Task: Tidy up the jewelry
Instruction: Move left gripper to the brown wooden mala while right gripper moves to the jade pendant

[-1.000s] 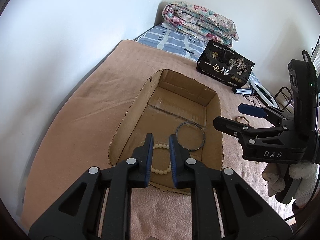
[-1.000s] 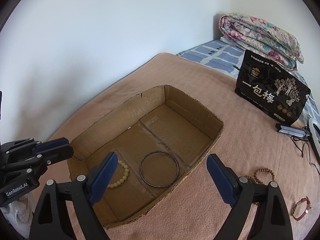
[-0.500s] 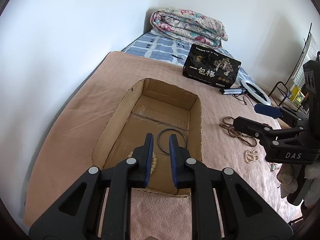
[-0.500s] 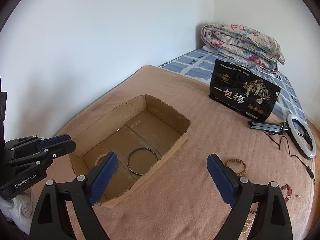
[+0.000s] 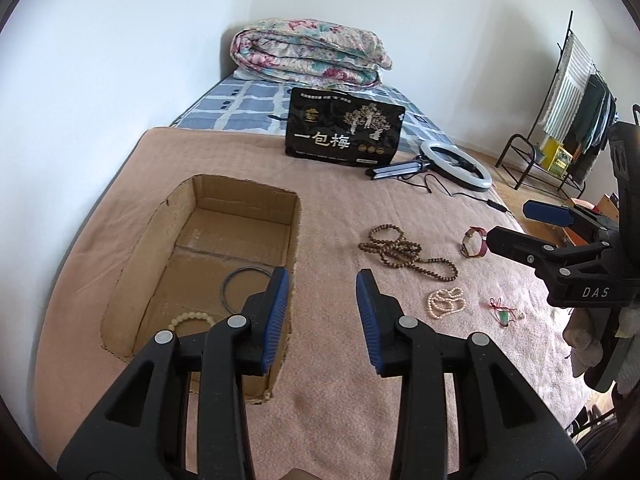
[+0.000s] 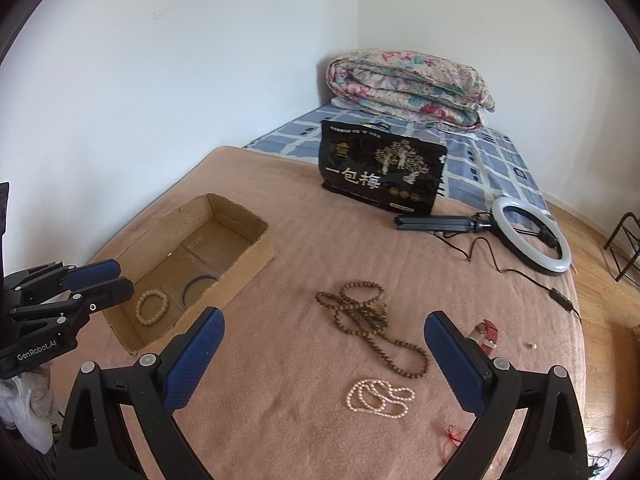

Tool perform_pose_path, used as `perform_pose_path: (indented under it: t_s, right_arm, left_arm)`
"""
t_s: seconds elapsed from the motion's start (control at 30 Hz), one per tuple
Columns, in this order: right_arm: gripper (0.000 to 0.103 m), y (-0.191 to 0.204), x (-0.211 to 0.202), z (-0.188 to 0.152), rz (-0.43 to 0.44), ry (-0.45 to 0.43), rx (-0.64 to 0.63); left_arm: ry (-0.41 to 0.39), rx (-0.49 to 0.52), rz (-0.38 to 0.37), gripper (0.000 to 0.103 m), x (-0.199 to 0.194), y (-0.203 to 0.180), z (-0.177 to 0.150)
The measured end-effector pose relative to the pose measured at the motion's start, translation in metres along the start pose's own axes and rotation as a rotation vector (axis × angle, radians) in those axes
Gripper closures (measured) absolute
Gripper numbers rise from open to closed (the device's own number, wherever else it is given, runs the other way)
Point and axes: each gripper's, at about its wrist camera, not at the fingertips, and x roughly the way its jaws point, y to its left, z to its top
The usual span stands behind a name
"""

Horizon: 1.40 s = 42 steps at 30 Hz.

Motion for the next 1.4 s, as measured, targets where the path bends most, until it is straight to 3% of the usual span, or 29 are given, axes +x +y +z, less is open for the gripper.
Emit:
perform_pose_path:
  t_s: [0.6, 0.63, 0.7, 1.13, 1.4]
  right_arm:
    - [0.002, -0.109, -0.065, -0.057, -0.155, -0.004, 0.137]
    - [0.002, -0.113, -0.067, -0.060, -0.157, -0.004, 0.146]
    - [0.002, -0.122, -0.069, -0.067, -0.160, -0.001, 0.163]
    - [0.002, -0.151, -0.057, -0.118, -0.147, 0.067, 0.236]
    - [0.002, -0.146, -0.039, -0.147, -0.101, 0.100, 0.239]
  left_arm:
    - [0.028, 0.090, -0.152, 0.066, 0.017, -0.068, 0.029]
    - [0.027, 0.095, -0.160, 0.060, 0.018, -0.069, 0.031]
    - [0.027, 0.098, -0.183, 0.055, 0.023, -0.069, 0.030]
    - [0.127, 0.140, -0.237, 0.055, 0.084, -0.085, 0.013]
    - [0.177, 0.179, -0.254, 0.055, 0.135, -0.104, 0.025]
